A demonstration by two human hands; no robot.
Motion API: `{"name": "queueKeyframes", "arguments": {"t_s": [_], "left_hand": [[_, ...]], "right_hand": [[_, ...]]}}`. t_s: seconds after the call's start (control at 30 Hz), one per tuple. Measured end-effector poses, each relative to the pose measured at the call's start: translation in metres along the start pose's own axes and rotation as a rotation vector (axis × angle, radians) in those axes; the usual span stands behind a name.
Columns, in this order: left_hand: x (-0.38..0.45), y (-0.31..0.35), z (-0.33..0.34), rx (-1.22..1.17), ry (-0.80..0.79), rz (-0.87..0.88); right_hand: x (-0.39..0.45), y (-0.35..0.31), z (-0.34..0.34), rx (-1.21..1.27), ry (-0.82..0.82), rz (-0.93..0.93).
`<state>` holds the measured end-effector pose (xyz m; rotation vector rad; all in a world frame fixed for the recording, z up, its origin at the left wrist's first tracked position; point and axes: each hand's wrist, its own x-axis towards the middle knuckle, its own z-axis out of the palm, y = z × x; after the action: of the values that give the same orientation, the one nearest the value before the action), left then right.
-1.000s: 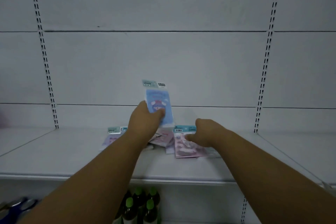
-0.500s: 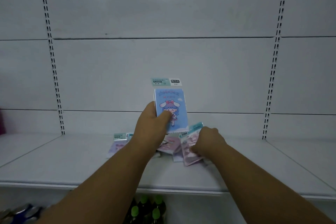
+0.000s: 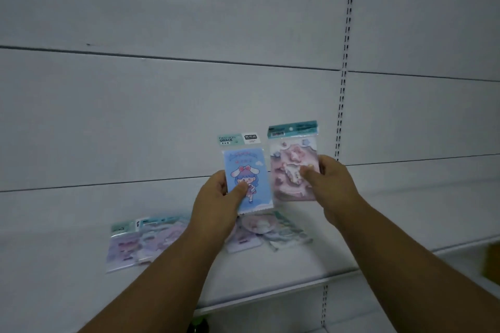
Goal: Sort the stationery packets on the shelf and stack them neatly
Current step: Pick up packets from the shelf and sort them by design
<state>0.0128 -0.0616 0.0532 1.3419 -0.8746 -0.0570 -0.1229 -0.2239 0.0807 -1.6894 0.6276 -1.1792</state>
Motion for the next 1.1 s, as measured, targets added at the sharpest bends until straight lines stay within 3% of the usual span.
{"name": "queueKeyframes", "arguments": {"t_s": [0.2,0.47,0.7,1.1], "left_hand": [[-0.011,-0.008,0.069,0.002,-0.083,-0.058],[-0.027,0.002,0.229,0.118,-0.231,-0.064],[-0.026,0.012,0.374,0.074,-0.194,-0.249],[0.035,-0.036,0.471,0.523,-0.396,-0.377]], "right_hand": [[-0.014,-0.005,-0.087,-0.021,0.124,-0.010],[-0.006,0.007,-0.228,-0.042,0.192,-0.044],[0.037,0.031,-0.352,-0.040,0.121,0.005],[0.148,0.099,-0.404,0.035,0.059,0.055]]}}
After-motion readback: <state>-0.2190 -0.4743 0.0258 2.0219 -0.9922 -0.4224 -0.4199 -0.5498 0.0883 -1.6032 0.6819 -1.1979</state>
